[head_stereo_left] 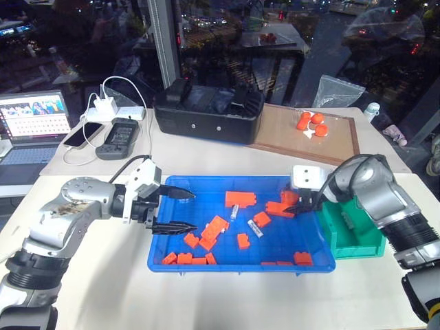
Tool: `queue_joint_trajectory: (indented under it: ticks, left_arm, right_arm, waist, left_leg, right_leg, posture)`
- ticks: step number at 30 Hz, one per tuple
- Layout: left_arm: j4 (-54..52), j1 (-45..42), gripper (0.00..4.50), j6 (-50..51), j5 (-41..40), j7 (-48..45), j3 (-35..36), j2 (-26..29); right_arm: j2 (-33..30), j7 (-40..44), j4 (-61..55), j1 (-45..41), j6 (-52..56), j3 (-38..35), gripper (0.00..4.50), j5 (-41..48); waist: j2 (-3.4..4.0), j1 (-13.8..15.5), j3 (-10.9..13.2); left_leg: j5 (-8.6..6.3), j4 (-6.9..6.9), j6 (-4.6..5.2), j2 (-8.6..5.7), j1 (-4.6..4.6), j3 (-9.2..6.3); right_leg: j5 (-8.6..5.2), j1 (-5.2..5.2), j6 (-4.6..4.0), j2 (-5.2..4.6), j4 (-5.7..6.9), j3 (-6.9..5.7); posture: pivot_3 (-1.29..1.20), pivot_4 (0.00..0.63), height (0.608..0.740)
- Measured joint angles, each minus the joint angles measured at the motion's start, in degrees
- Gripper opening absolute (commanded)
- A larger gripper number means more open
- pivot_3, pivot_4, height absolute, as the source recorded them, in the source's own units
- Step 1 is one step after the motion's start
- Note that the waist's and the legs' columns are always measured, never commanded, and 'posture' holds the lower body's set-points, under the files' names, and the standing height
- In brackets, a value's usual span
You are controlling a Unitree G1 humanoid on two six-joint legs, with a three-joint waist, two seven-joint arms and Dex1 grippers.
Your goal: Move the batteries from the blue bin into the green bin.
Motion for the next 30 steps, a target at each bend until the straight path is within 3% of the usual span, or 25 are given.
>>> queue_joint_trajectory:
  ticks: [3,9,12,17,21,30]
  left_arm:
    - [0.23,-0.05,4.50,0.00,0.21,-0.34,-0.05,0.00]
    - [0.27,-0.03,4.50,0.00,0.25,-0.44,-0.14,0.00]
    - [0.26,-0.03,4.50,0.00,0.24,-0.44,-0.14,0.01]
    - [0.23,-0.03,4.50,0.01,0.23,-0.44,-0.14,0.01]
    - [0.15,-0.01,4.50,0.03,0.24,-0.36,-0.14,0.01]
    - [-2.25,2.89,4.50,0.55,-0.04,1.05,0.74,0.52]
  right_arm:
    - [0.13,0.98,-5.37,0.53,3.67,-1.45,4.45,1.64]
    - [-0.96,6.21,-27.76,7.98,27.02,-1.21,4.45,12.89]
    - [-1.17,5.34,-30.48,9.55,29.45,-0.64,4.45,13.33]
    - [-0.21,2.59,-28.90,9.27,24.07,2.71,4.45,9.09]
    - [1.49,2.36,-21.68,5.78,14.87,5.99,4.45,4.75]
    - [8.74,9.59,-3.78,-2.61,-1.44,10.42,4.45,1.15]
  waist:
    - [0.01,0.05,0.00]
    - [0.01,0.47,0.00]
    - [0.00,0.45,0.00]
    - [0.00,0.25,0.00]
    - [0.00,0.11,0.00]
    - [0.00,0.05,0.00]
  left_leg:
    - [0.00,-0.03,0.00,0.00,0.00,-0.01]
    - [0.00,0.05,0.00,0.02,-0.01,-0.10]
    - [0.00,0.15,-0.01,0.00,0.01,-0.10]
    - [0.00,0.15,-0.01,-0.01,0.08,-0.07]
    - [0.00,0.12,0.00,-0.03,0.05,0.00]
    - [0.00,0.06,0.00,0.03,0.03,0.05]
  right_leg:
    - [-0.01,0.00,0.00,0.01,0.02,0.00]
    - [-0.01,0.04,0.00,-0.03,0.03,-0.06]
    - [-0.06,-0.03,-0.11,-0.08,0.00,-0.06]
    - [-0.17,-0.08,-0.31,-0.10,-0.02,-0.07]
    - [0.01,-0.03,0.01,-0.07,0.00,-0.06]
    - [0.00,0.04,0.00,0.05,0.06,-0.06]
  posture:
    - [0.00,0.150,0.738]
    - [0.00,0.150,0.738]
    - [0.00,0.150,0.738]
    - [0.00,0.150,0.738]
    - [0.00,0.150,0.738]
    - [0.00,0.150,0.738]
